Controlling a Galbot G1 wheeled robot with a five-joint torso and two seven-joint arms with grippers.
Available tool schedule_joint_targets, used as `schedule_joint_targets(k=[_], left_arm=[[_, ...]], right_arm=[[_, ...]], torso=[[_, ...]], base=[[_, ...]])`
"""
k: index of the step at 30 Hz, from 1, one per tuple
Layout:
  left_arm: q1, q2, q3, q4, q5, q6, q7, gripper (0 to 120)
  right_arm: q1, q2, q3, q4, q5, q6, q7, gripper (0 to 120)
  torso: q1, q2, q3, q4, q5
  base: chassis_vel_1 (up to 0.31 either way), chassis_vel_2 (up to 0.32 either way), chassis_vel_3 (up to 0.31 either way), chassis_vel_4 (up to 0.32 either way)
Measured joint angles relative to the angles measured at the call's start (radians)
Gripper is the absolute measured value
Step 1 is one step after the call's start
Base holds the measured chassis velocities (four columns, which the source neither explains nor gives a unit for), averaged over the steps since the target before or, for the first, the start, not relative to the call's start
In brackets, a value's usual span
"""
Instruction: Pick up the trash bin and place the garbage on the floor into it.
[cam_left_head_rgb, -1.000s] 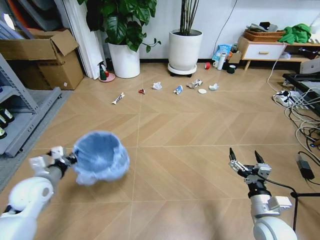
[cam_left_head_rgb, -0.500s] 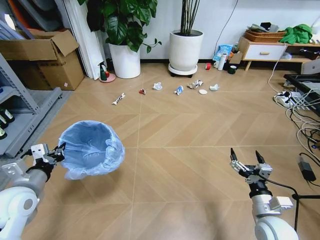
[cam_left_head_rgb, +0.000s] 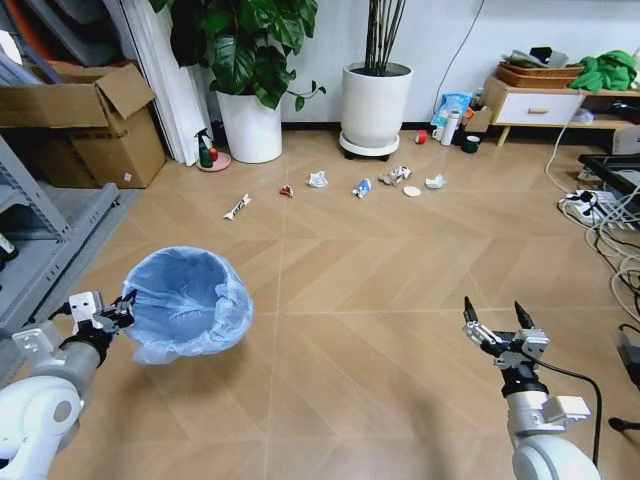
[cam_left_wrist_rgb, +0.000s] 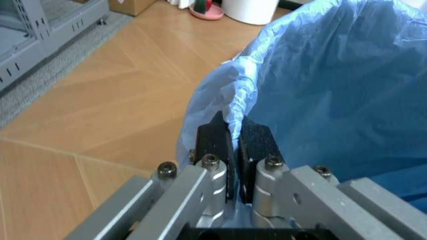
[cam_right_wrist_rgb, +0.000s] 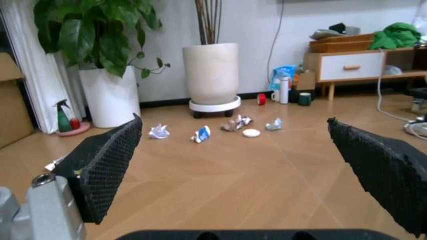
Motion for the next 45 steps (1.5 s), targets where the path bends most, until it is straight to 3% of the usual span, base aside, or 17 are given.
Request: schedule_joint_targets(k=[21, 45], left_arm=[[-0.002, -0.001, 0.01, 0.006, 0.0, 0.001, -0.002, 0], [-0.011, -0.007, 0.021, 0.015, 0.008, 0.001, 0.0, 0]], right_arm=[[-0.003, -0.001, 0.002, 0.003, -0.005, 0.011, -0.006, 100], [0.008, -0.008, -0.004, -0.013, 0.0, 0.019, -0.012, 100]], torso=[[0.0, 0.0, 0.0, 0.0001, -0.0002], [0.0, 0.0, 0.0, 0.0001, -0.0001]], base=[[-0.018, 0.308, 0.023, -0.3], [-0.131, 0.335, 0.127, -0.335]])
